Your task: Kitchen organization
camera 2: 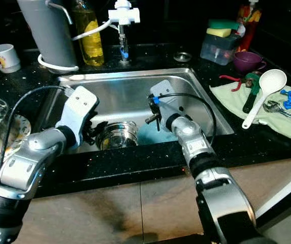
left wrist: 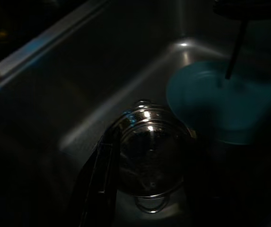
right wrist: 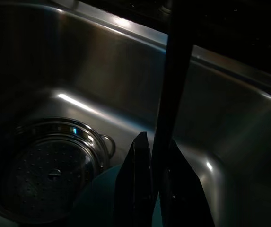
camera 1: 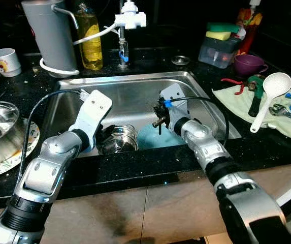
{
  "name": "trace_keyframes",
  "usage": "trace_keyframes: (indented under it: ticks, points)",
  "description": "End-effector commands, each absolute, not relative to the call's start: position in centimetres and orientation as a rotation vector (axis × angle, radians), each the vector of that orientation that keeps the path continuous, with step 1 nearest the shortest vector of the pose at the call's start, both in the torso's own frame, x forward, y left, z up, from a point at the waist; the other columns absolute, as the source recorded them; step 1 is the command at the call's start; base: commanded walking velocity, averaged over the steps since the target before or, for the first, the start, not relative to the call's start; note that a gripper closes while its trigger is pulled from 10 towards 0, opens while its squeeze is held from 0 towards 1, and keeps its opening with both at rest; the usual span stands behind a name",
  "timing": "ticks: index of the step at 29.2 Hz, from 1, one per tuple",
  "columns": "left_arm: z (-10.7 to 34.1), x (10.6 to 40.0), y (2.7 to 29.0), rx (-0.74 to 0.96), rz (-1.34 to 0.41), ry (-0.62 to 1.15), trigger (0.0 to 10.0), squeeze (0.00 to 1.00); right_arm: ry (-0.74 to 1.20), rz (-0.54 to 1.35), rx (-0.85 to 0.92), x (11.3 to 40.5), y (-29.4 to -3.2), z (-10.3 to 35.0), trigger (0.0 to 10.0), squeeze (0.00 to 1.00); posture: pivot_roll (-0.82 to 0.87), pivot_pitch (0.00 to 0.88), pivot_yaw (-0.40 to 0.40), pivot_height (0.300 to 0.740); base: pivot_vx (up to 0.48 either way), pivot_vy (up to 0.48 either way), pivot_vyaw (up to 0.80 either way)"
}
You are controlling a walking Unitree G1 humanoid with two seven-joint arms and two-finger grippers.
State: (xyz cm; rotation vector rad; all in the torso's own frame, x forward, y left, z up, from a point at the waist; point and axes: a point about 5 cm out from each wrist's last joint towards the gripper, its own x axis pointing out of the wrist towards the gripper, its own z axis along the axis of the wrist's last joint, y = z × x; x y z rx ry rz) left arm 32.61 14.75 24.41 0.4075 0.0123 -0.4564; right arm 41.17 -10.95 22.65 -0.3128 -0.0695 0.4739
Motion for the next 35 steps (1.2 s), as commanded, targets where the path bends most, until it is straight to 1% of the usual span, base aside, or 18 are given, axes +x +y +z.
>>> trace_keyframes:
  ticks: [1, 5, 6, 7, 8, 9, 10, 12, 13, 14, 15, 16, 17, 18, 20, 25, 27, 35]
  points:
    - [24.3, 32.3, 14.5, 0.400, -0.478, 0.027, 10.0, 0.00, -0.073, 0.470, -0.310, 41.3, -10.9, 22.8, 10.0, 0.00, -0.01, 0.148, -0.004, 0.740, 0.000, 0.000, 0.00]
    - [24.4, 32.1, 14.3, 0.337, -0.506, 0.029, 10.0, 0.00, -0.064, 0.477, -0.288, 41.4, -10.8, 22.8, 10.0, 0.00, -0.01, 0.148, -0.004, 0.740, 0.000, 0.000, 0.00]
    - [24.4, 32.0, 14.2, 0.323, -0.515, 0.033, 10.0, 0.00, -0.062, 0.480, -0.277, 41.4, -10.7, 22.8, 10.0, 0.03, -0.01, 0.150, -0.008, 0.740, 0.000, 0.000, 0.00]
    - [24.4, 31.9, 14.1, 0.307, -0.525, 0.038, 10.0, 0.00, -0.061, 0.481, -0.269, 41.4, -10.7, 22.7, 10.0, 0.26, -0.01, 0.150, -0.008, 0.740, 0.000, 0.000, 0.00]
    - [24.4, 31.9, 14.1, 0.307, -0.525, 0.038, 10.0, 0.00, -0.061, 0.481, -0.269, 41.4, -10.7, 22.7, 10.0, 0.26, -0.01, 0.150, -0.008, 0.740, 0.000, 0.000, 0.00]
    - [24.5, 31.9, 14.0, 0.281, -0.536, 0.039, 10.0, 0.00, -0.059, 0.478, -0.266, 41.4, -10.8, 22.7, 10.0, 0.73, -0.01, 0.150, -0.008, 0.740, 0.000, 0.000, 0.00]
    - [24.5, 31.8, 14.0, 0.272, -0.539, 0.038, 10.0, 0.00, -0.059, 0.475, -0.265, 41.4, -10.8, 22.6, 10.0, 0.95, -0.01, 0.150, -0.008, 0.740, 0.000, 0.000, 0.00]
    - [24.7, 31.8, 13.9, 0.261, -0.542, 0.037, 10.0, 0.00, -0.068, 0.464, -0.251, 41.4, -11.0, 22.7, 10.0, 0.90, -0.01, 0.152, -0.004, 0.740, 0.000, 0.000, 0.00]
    - [24.7, 31.9, 13.9, 0.260, -0.542, 0.035, 10.0, 0.00, -0.076, 0.458, -0.240, 41.5, -11.1, 22.8, 10.0, 0.83, -0.02, 0.151, -0.003, 0.740, 0.000, 0.000, 0.00]
    - [24.7, 31.9, 13.9, 0.260, -0.542, 0.035, 10.0, 0.00, -0.076, 0.458, -0.240, 41.5, -11.1, 22.8, 10.0, 0.83, -0.02, 0.151, -0.003, 0.740, 0.000, 0.000, 0.00]
    - [24.8, 31.9, 13.8, 0.260, -0.542, 0.031, 10.0, 0.00, -0.086, 0.453, -0.224, 41.5, -11.2, 22.9, 10.0, 0.60, -0.02, 0.151, -0.003, 0.740, 0.000, 0.000, 0.00]
    - [25.0, 31.9, 13.9, 0.267, -0.536, 0.018, 10.0, 0.00, -0.126, 0.442, -0.159, 41.5, -11.4, 23.7, 10.0, 0.00, -0.01, 0.151, -0.003, 0.740, 0.000, 0.000, 0.00]
    - [25.0, 31.9, 13.9, 0.267, -0.536, 0.018, 10.0, 0.00, -0.126, 0.442, -0.159, 41.5, -11.4, 23.7, 10.0, 0.00, -0.01, 0.151, -0.003, 0.740, 0.000, 0.000, 0.00]
    - [25.2, 32.0, 14.0, 0.251, -0.510, 0.006, 10.0, 0.00, -0.192, 0.438, -0.060, 41.5, -11.5, 24.8, 10.0, 0.00, -0.02, 0.150, -0.004, 0.740, 0.000, 0.000, 0.00]
    - [25.3, 32.2, 14.2, 0.223, -0.481, -0.005, 10.0, 0.00, -0.253, 0.436, 0.015, 41.4, -11.7, 25.8, 10.0, 0.00, -0.02, 0.149, -0.004, 0.740, 0.000, 0.000, 0.00]
    - [25.9, 32.2, 14.3, 0.206, -0.432, -0.072, 10.0, 0.00, -0.354, 0.428, 0.083, 40.9, -11.8, 26.8, 10.0, 0.00, -0.02, 0.149, -0.010, 0.740, 0.000, 0.000, 0.00]
    - [26.4, 32.0, 14.1, 0.159, -0.394, -0.133, 10.0, 0.00, -0.461, 0.430, 0.208, 39.3, -11.7, 27.5, 10.0, 0.00, -0.02, 0.151, -0.017, 0.740, 0.000, 0.000, 0.00]
    - [26.4, 31.4, 13.9, 0.050, -0.352, -0.162, 10.0, 0.00, -0.518, 0.461, 0.272, 35.3, -10.5, 26.5, 10.0, 0.00, -0.03, 0.152, -0.009, 0.740, 0.000, 0.000, 0.00]
